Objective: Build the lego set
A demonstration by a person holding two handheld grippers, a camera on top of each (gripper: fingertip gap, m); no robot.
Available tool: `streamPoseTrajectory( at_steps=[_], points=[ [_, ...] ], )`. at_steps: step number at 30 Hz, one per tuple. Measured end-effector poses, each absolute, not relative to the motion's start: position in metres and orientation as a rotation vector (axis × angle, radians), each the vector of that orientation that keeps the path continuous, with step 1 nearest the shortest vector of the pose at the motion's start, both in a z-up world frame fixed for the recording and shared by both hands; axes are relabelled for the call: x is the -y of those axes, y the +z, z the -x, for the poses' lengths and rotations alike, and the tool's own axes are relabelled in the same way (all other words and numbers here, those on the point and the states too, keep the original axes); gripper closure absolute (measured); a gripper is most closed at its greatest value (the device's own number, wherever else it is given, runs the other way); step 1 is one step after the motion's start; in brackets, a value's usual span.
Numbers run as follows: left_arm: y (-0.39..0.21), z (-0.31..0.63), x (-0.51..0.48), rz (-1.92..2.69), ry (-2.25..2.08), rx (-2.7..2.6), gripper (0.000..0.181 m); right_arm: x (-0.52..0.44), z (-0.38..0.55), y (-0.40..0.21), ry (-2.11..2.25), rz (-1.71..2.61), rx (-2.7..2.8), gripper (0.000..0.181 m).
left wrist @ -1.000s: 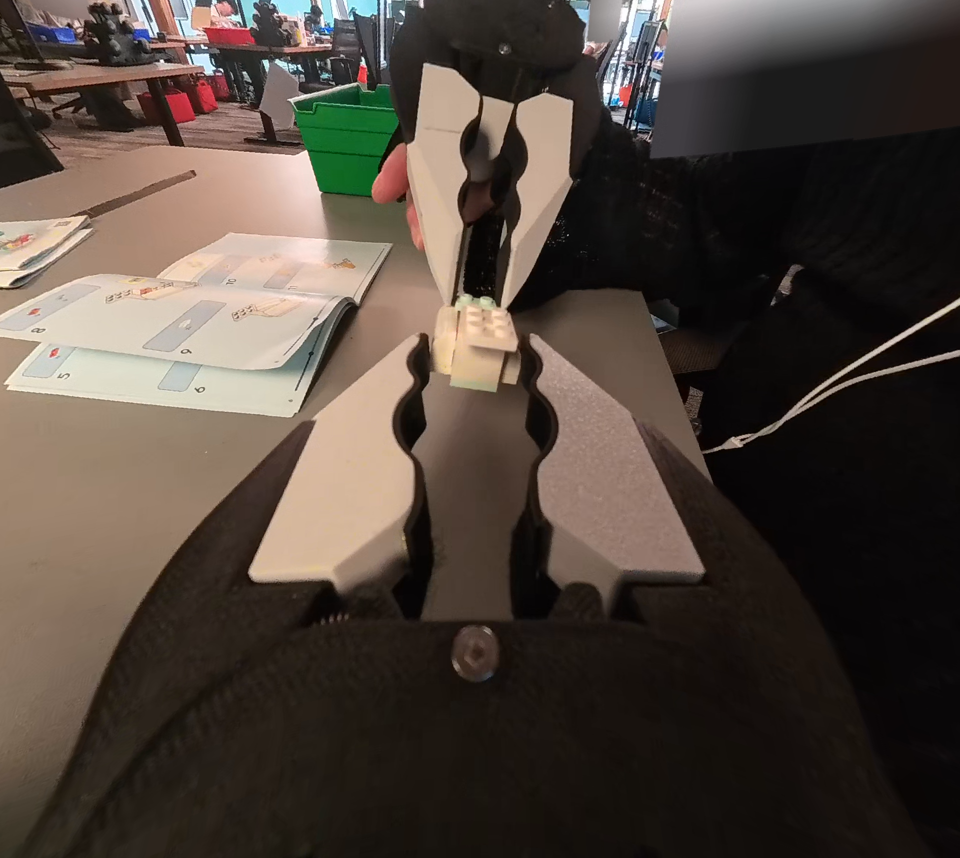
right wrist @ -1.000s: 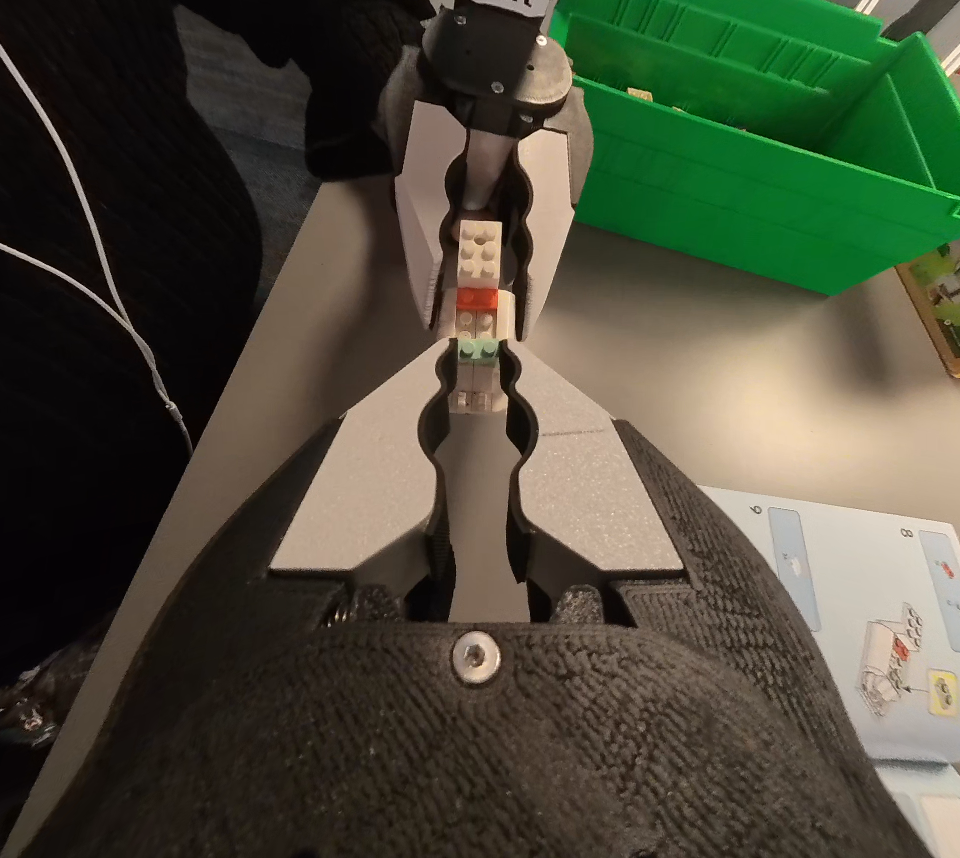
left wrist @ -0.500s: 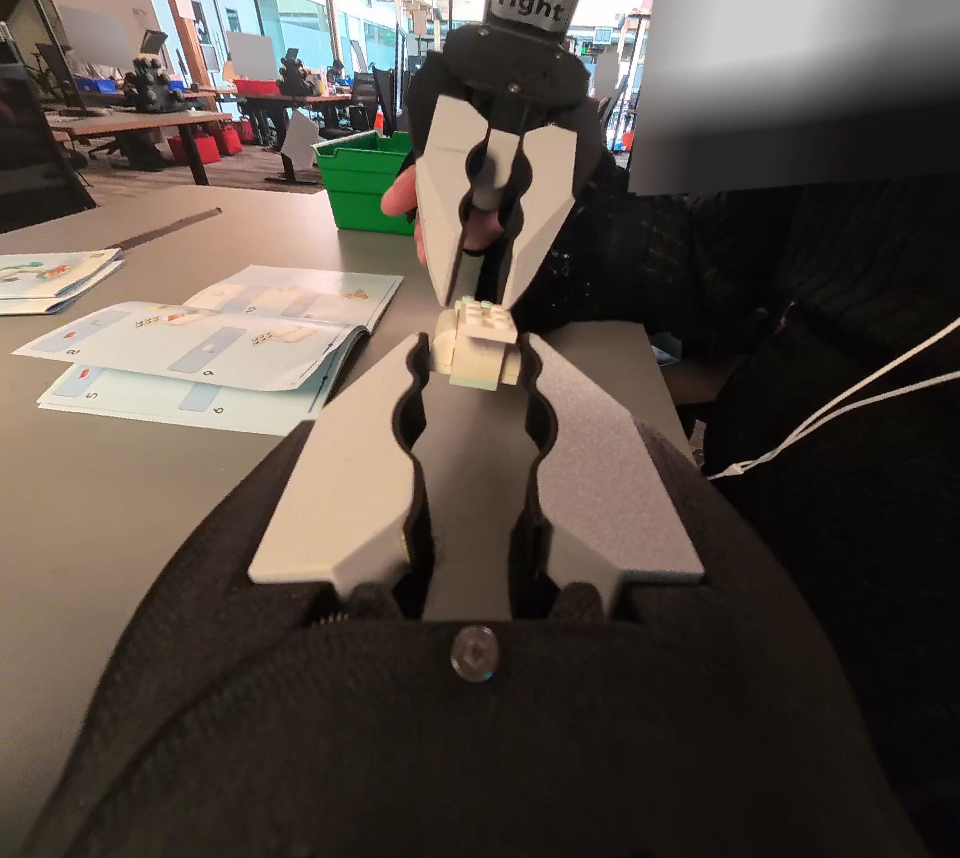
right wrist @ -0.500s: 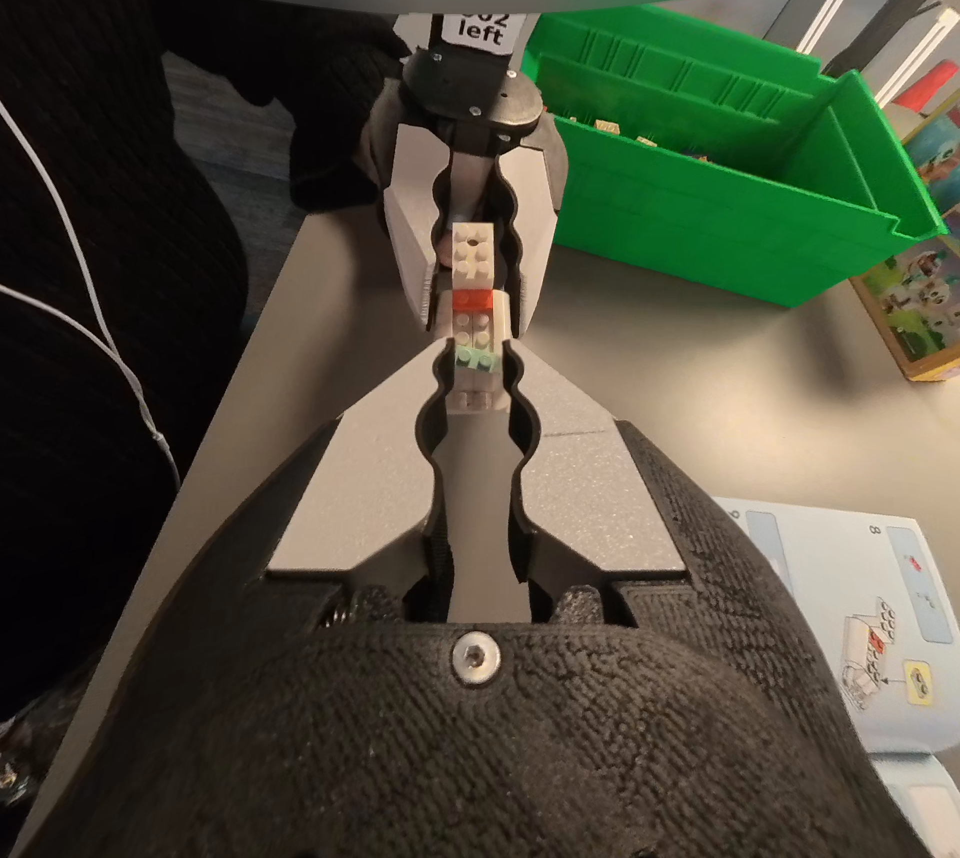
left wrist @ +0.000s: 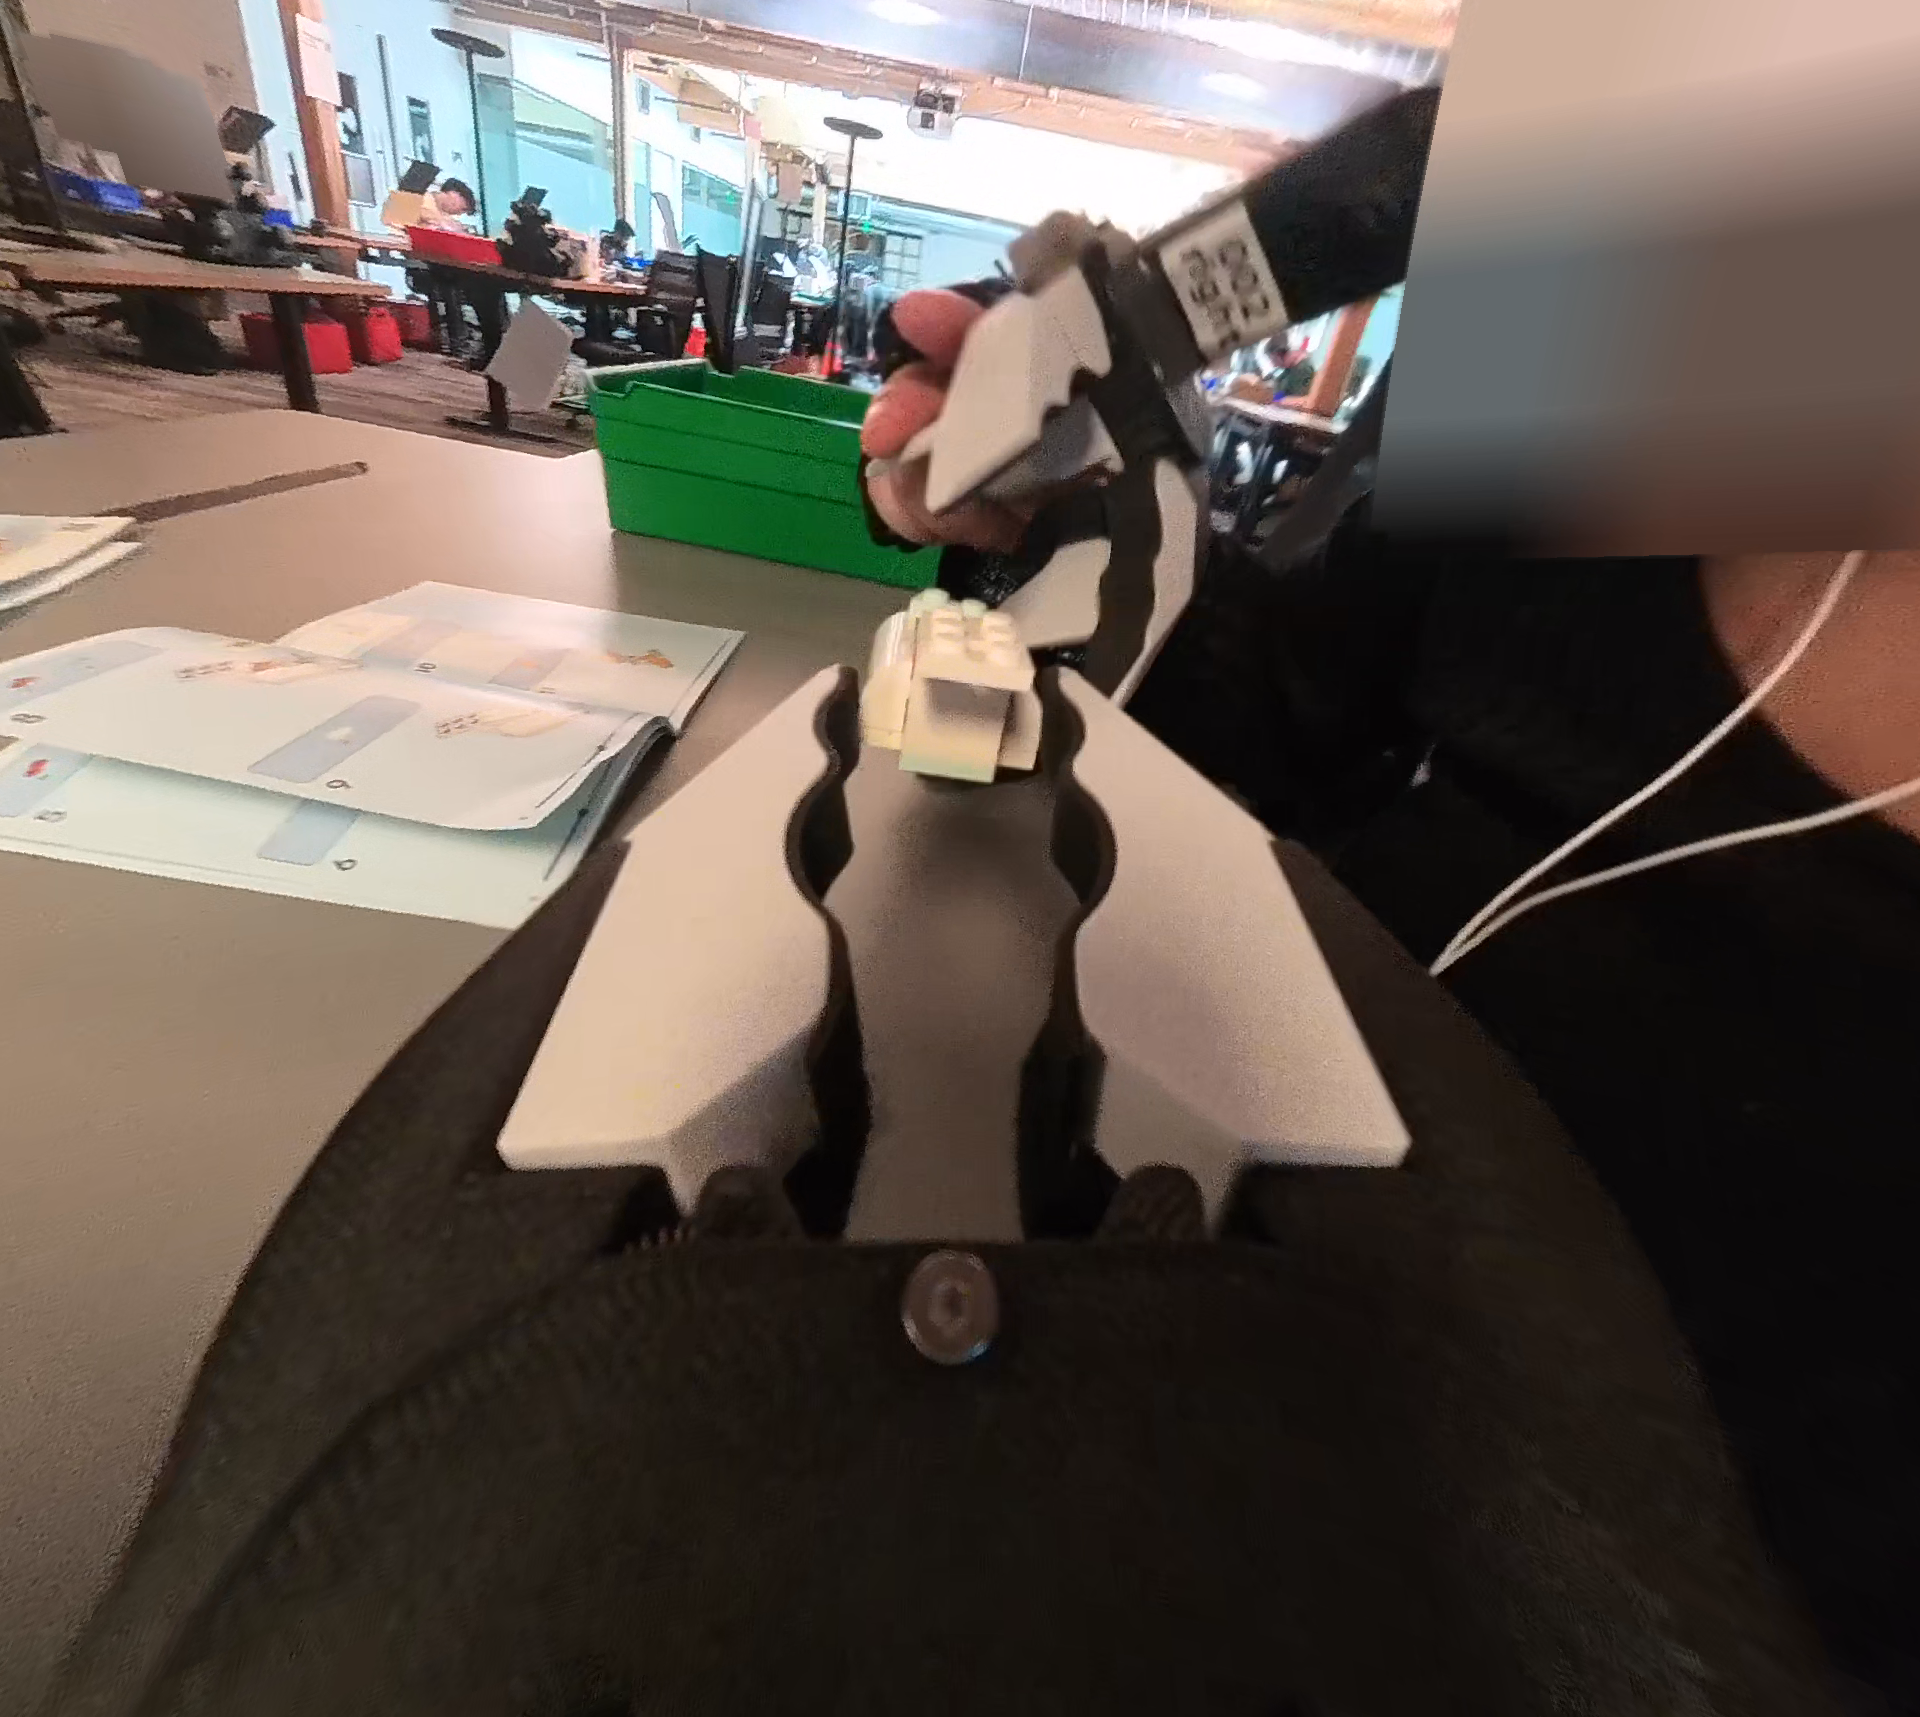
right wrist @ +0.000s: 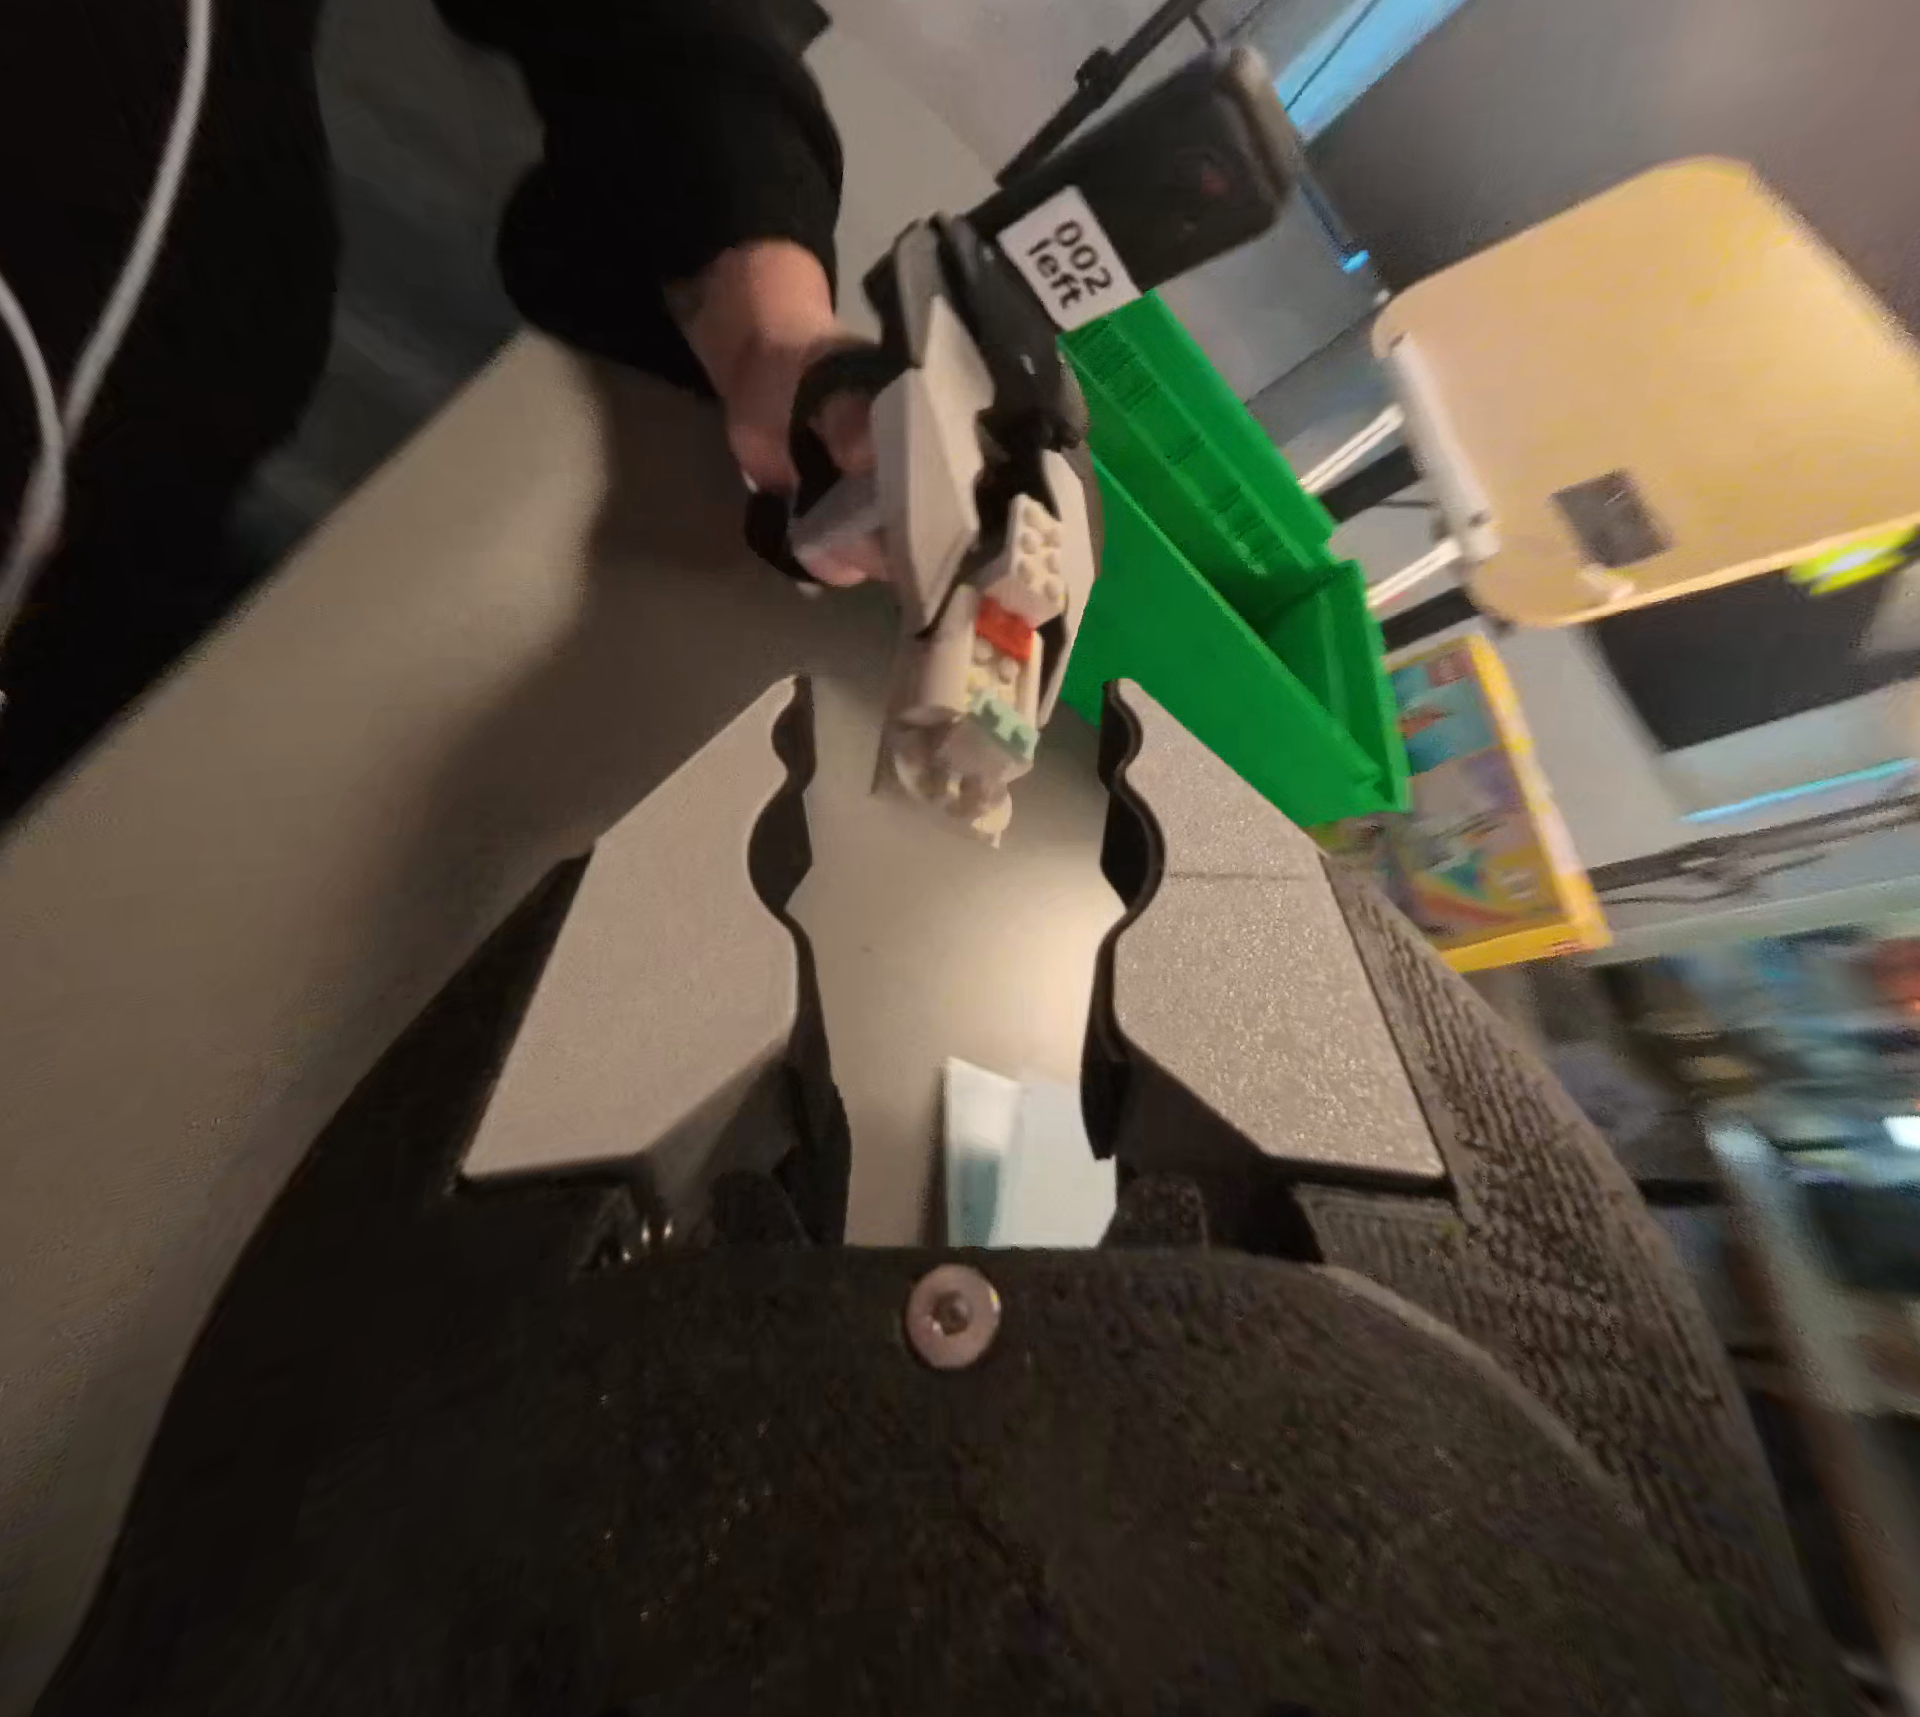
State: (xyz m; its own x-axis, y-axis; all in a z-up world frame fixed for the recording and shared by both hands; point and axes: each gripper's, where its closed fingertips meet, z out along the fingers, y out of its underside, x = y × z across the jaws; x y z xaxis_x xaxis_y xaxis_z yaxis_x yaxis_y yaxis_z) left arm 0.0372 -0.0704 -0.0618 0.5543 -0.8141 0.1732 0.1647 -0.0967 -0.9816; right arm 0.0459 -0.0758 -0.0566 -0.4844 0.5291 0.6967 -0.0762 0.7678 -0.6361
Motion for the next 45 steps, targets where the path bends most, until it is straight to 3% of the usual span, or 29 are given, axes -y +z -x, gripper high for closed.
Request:
streamPoseTrajectory(
  at_steps=[5, 12, 22, 45],
  points=[
    [-0.058, -0.041, 0.076, 1.423, -1.016, -0.593, 0.147, 0.075, -0.046, -0.063, 0.430, 0.158, 1.900, 0.126],
    [-0.055, -0.043, 0.081, 1.408, -1.125, -0.590, 0.148, 0.078, -0.045, -0.063, 0.340, 0.074, 1.859, 0.135],
    [-0.054, -0.048, 0.087, 1.398, -1.217, -0.606, 0.148, 0.087, -0.048, -0.061, 0.357, 0.015, 1.835, 0.155],
    [-0.060, -0.051, 0.090, 1.412, -1.388, -0.595, 0.148, 0.091, -0.049, -0.059, 0.382, 0.048, 1.834, 0.166]
  ],
)
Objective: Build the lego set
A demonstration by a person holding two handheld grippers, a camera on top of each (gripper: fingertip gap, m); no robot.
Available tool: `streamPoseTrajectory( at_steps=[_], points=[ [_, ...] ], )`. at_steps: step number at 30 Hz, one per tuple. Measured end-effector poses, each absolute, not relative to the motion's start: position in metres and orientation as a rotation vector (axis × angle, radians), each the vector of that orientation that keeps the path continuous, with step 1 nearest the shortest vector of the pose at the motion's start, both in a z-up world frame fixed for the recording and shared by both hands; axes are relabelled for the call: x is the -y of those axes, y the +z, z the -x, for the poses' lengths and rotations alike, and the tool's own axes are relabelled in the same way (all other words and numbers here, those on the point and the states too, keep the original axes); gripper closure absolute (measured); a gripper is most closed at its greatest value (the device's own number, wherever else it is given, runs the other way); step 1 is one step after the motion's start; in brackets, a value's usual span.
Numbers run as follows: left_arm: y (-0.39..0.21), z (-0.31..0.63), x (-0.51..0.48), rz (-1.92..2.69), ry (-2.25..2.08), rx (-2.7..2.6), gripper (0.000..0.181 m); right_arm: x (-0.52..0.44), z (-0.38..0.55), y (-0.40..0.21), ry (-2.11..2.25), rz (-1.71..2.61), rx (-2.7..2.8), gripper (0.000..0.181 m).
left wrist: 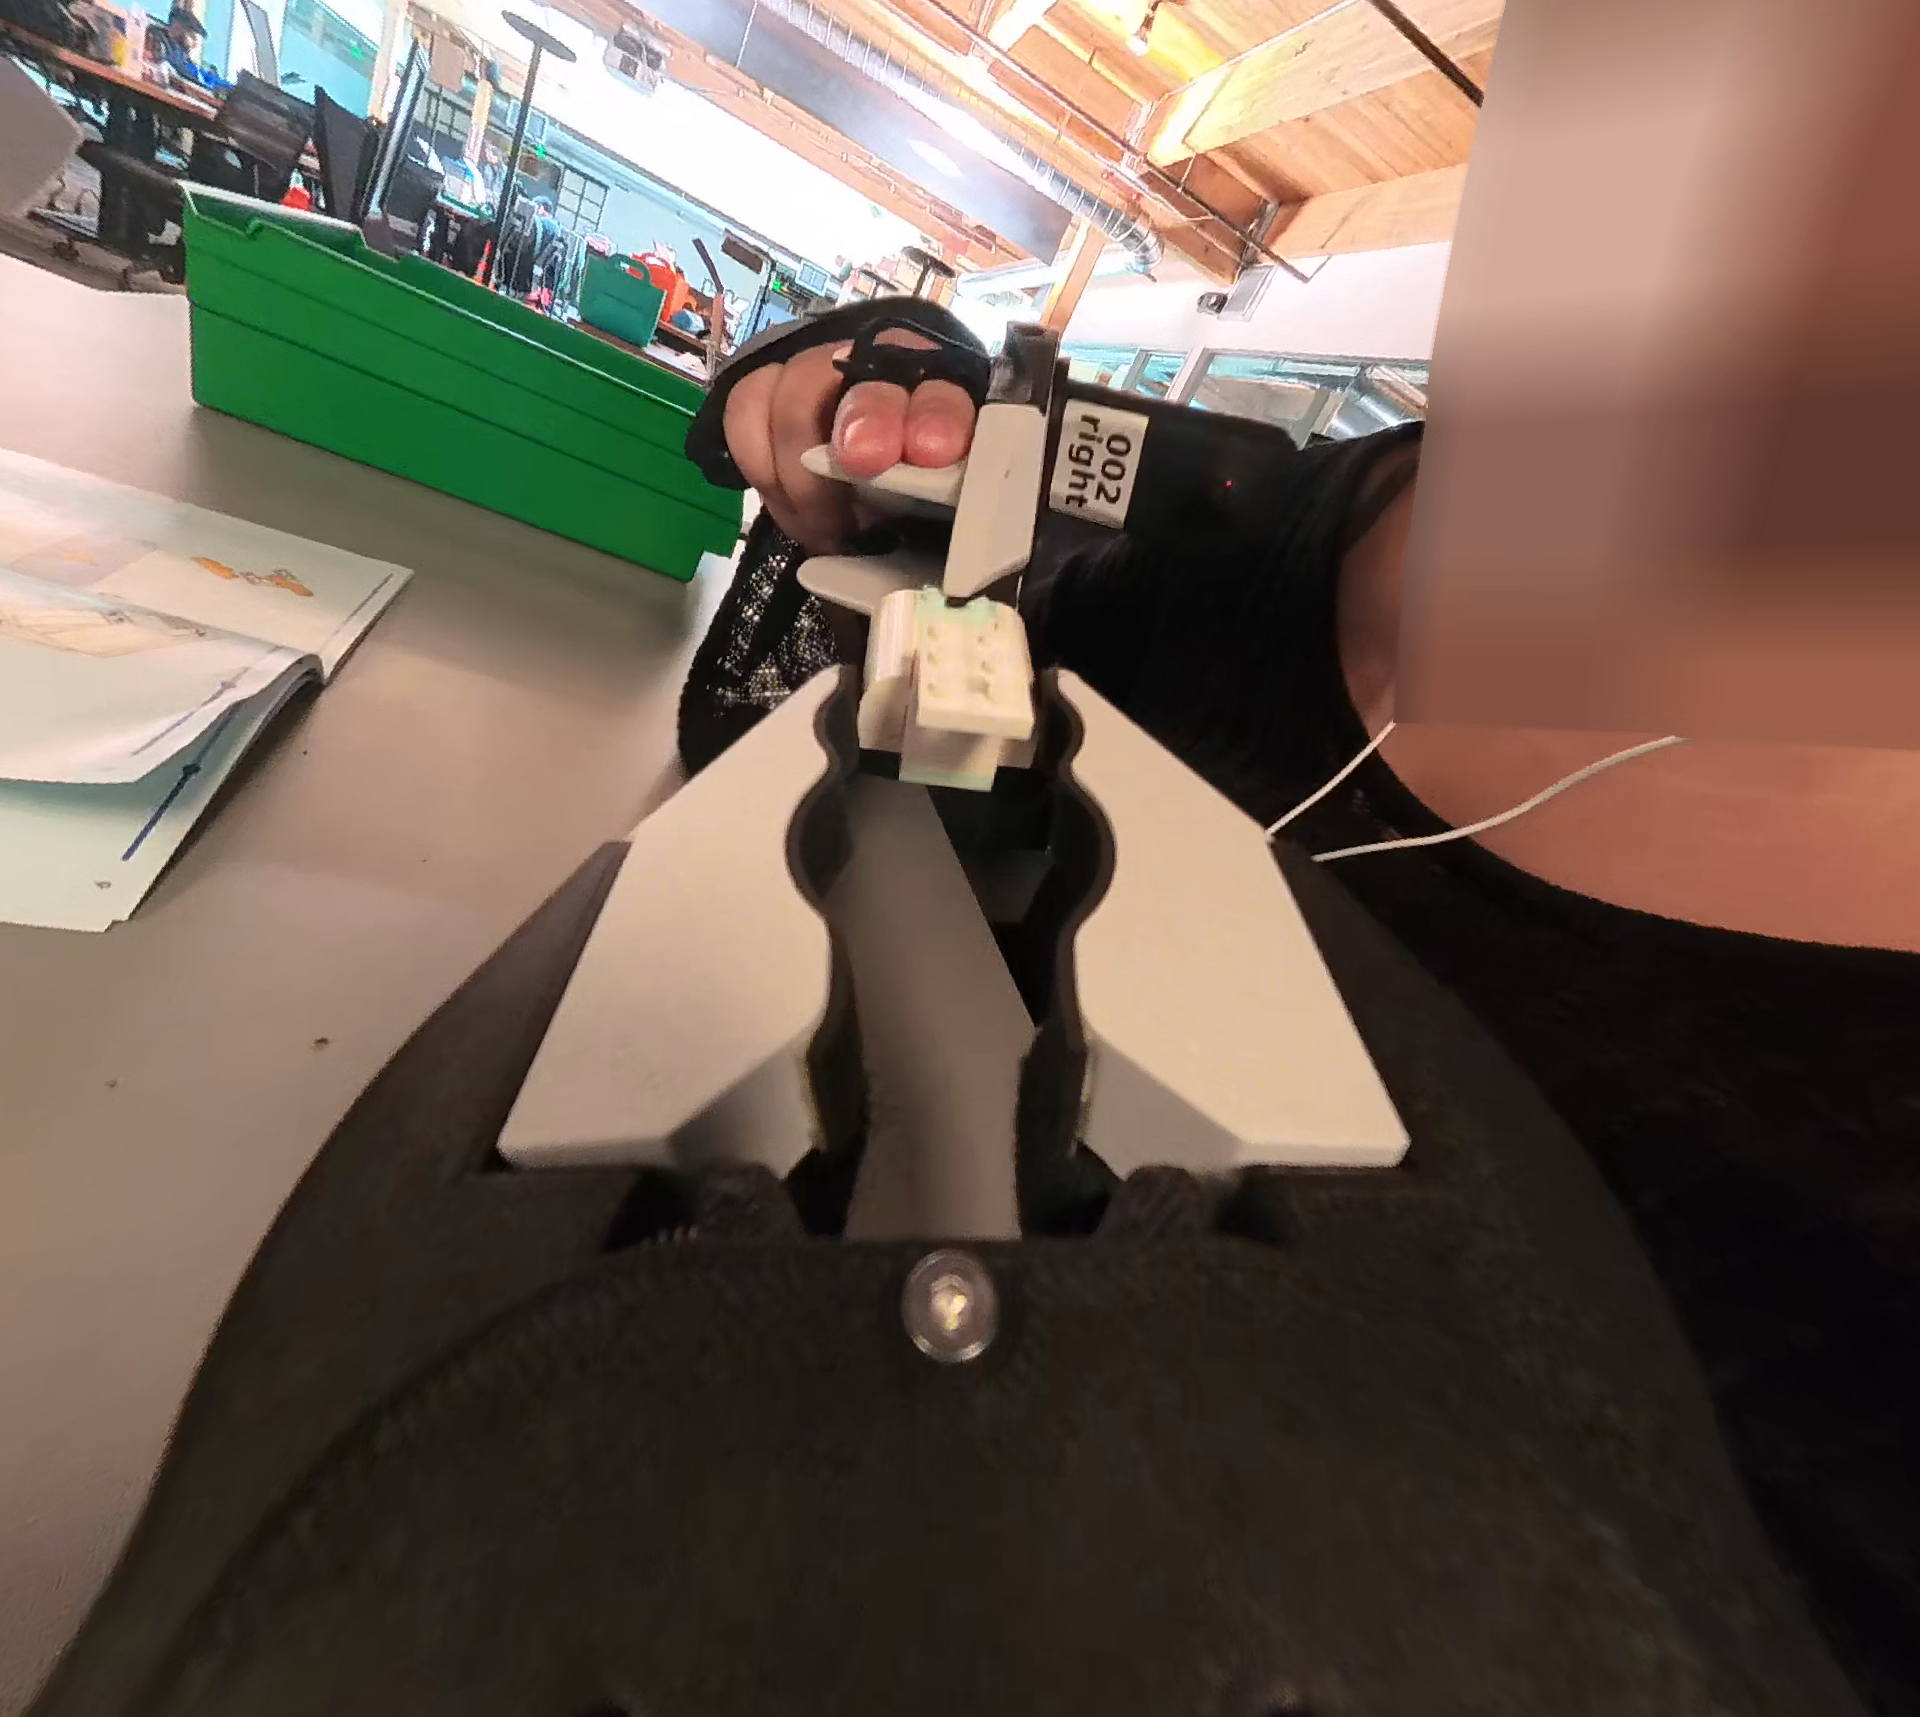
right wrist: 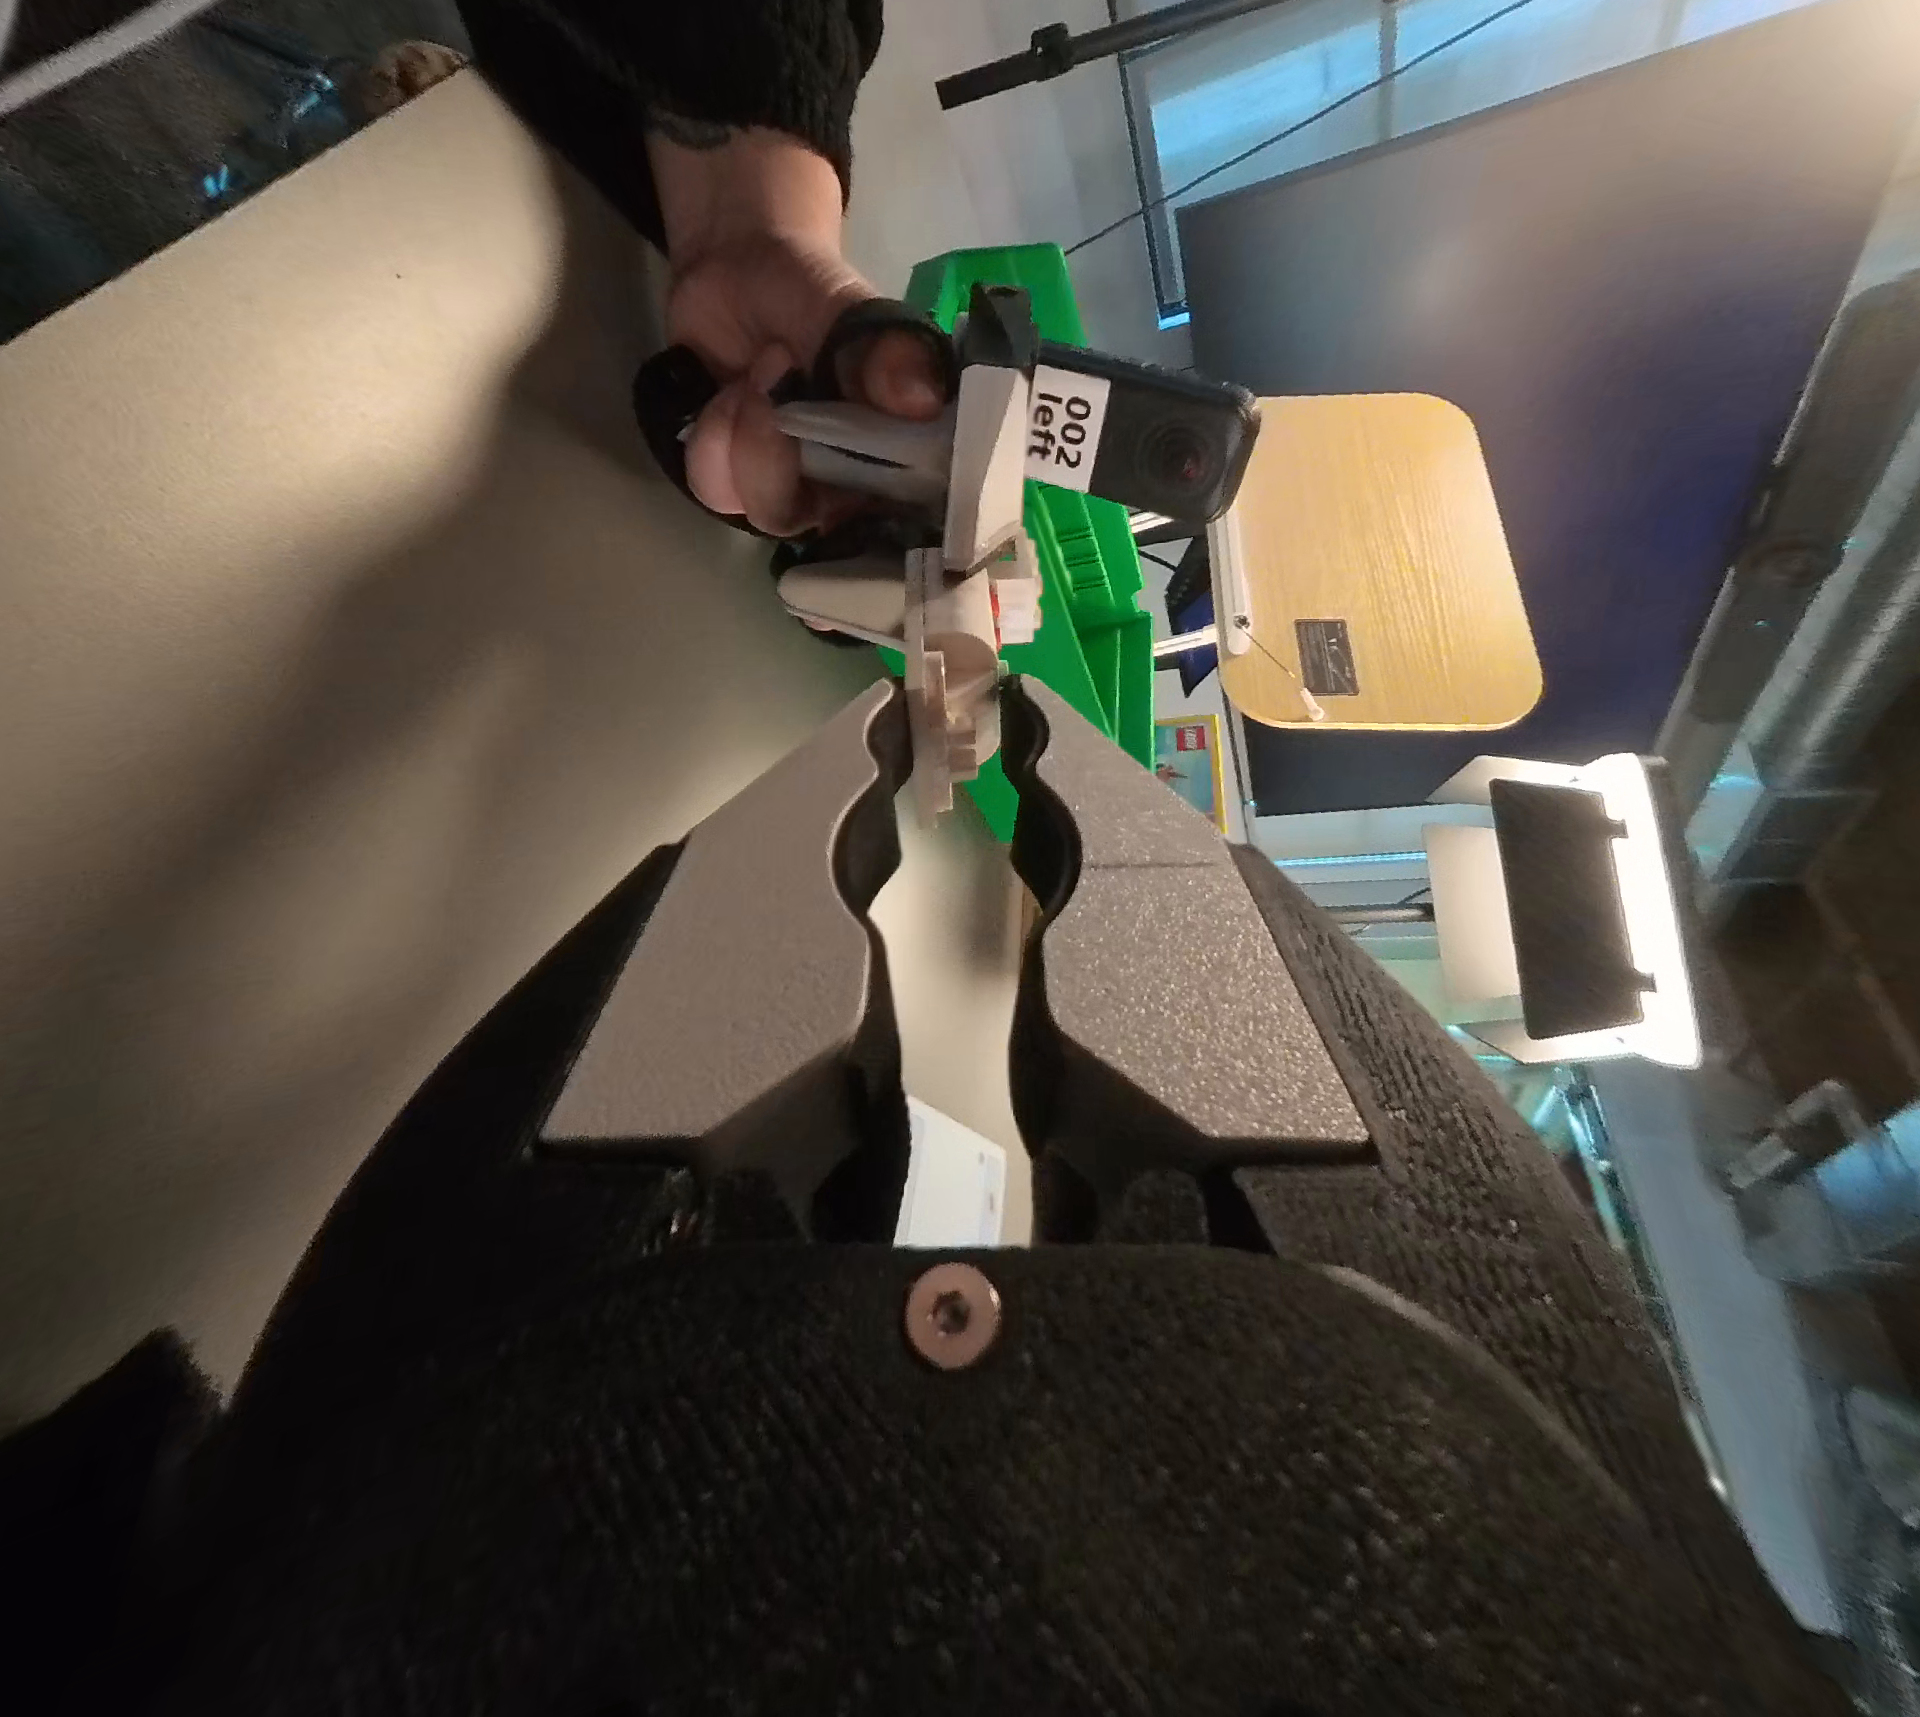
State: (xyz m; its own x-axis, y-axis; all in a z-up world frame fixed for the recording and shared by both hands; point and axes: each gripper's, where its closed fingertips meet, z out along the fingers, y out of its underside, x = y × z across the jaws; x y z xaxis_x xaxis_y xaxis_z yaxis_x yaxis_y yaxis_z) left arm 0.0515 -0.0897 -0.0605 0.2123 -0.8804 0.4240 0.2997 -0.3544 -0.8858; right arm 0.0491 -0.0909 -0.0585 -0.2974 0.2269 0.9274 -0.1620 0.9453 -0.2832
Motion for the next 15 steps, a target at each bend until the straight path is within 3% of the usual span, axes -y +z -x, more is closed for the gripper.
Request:
streamPoseTrajectory(
  at_steps=[15],
  points=[
    [-0.0698, -0.0548, 0.0872, 1.466, -1.379, -0.616, 0.148, 0.0883, -0.0511, -0.0662, 0.408, 0.079, 1.885, 0.166]
  ],
)
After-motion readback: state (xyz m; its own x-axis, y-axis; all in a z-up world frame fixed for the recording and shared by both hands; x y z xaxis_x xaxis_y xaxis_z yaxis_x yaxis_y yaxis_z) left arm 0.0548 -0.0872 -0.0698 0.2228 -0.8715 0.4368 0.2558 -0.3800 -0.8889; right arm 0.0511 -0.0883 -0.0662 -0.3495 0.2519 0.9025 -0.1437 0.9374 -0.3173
